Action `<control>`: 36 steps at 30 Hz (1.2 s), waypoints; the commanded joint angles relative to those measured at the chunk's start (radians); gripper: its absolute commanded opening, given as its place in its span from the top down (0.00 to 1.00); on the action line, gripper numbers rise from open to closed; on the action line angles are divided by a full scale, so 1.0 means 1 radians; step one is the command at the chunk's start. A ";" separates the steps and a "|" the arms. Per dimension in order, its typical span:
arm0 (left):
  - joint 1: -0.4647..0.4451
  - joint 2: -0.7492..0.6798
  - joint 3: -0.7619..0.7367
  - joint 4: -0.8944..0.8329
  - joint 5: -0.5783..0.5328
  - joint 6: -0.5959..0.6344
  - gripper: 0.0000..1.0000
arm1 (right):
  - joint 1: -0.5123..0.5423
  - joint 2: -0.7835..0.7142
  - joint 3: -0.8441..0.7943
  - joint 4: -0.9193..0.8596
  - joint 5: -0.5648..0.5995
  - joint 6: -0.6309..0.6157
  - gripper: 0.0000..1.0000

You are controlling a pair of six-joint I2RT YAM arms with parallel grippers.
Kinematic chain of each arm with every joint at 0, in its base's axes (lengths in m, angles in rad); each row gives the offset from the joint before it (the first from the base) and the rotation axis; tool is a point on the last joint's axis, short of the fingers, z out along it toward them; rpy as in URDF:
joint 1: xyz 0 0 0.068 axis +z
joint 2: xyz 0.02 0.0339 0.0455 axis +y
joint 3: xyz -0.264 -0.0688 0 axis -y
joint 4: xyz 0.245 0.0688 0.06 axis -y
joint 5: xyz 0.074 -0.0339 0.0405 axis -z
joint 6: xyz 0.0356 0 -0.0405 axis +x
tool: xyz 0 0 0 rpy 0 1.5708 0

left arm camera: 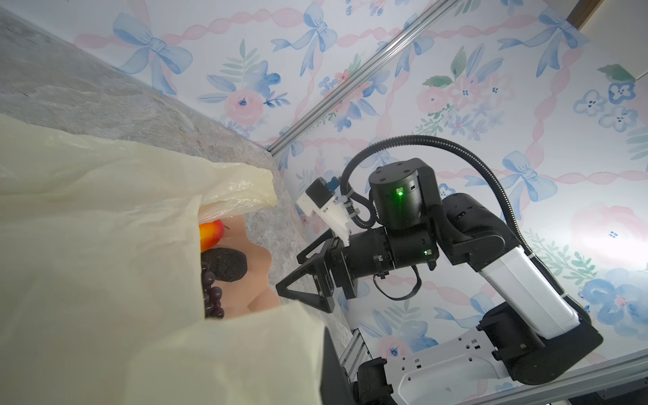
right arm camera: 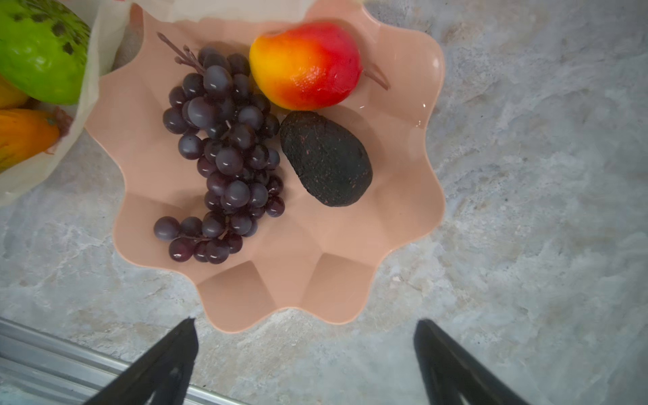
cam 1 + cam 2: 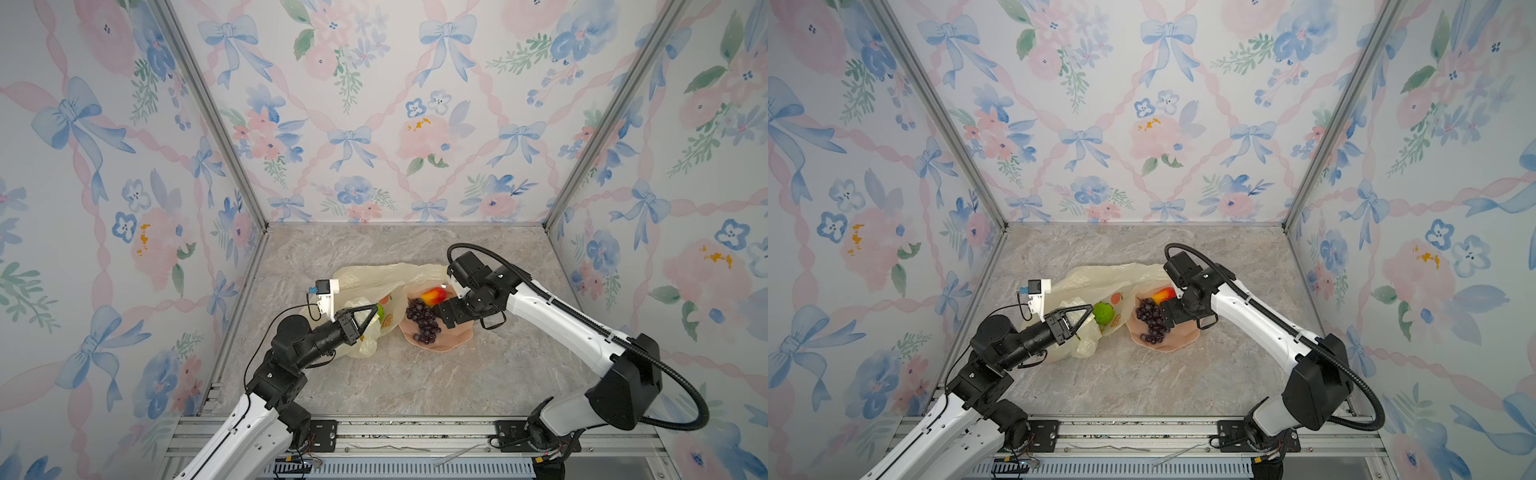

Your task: Place the fruits into the plastic bag

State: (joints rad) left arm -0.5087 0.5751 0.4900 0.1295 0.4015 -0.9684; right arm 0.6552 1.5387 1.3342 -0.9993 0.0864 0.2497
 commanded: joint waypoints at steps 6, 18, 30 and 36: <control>0.013 0.005 0.020 -0.020 0.003 0.042 1.00 | 0.009 0.172 0.050 0.080 0.050 -0.241 0.01; 0.027 0.060 0.062 -0.044 0.016 0.062 1.00 | -0.023 0.317 0.092 0.090 0.080 -0.356 0.12; 0.040 0.071 0.068 -0.045 0.019 0.062 1.00 | -0.065 0.367 0.120 0.085 0.107 -0.372 0.21; 0.046 0.067 0.058 -0.034 0.017 0.051 1.00 | -0.065 0.399 0.133 0.091 0.088 -0.368 0.24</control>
State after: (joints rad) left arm -0.4702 0.6514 0.5350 0.0948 0.4057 -0.9348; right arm 0.5961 1.9018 1.4338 -0.9035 0.1730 -0.1131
